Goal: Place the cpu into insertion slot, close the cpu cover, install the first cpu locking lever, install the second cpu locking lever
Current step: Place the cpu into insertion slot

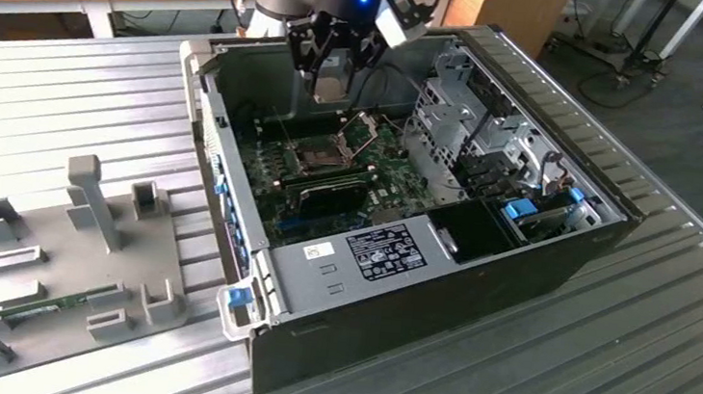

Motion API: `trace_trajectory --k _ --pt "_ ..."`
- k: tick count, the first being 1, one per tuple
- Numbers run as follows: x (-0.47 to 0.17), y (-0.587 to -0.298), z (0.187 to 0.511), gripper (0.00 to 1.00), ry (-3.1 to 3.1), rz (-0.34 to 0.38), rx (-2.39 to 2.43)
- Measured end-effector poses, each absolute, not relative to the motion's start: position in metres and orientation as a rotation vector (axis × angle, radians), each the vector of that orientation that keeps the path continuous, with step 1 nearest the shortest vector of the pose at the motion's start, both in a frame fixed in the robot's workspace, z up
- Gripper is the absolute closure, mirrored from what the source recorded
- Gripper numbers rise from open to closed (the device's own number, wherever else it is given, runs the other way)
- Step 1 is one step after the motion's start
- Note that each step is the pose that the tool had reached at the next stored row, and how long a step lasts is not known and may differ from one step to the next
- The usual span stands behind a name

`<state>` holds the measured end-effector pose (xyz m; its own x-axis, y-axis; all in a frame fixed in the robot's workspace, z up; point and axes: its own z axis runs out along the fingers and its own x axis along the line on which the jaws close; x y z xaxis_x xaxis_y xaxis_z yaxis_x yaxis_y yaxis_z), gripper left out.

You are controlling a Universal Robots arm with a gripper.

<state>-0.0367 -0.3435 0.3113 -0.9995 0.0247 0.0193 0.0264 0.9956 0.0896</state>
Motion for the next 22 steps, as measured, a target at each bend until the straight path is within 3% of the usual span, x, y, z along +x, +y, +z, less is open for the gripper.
trace_trajectory --k 22 --pt "-0.0368 -0.3435 0.3051 0.46 -3.120 -0.141 -0.040"
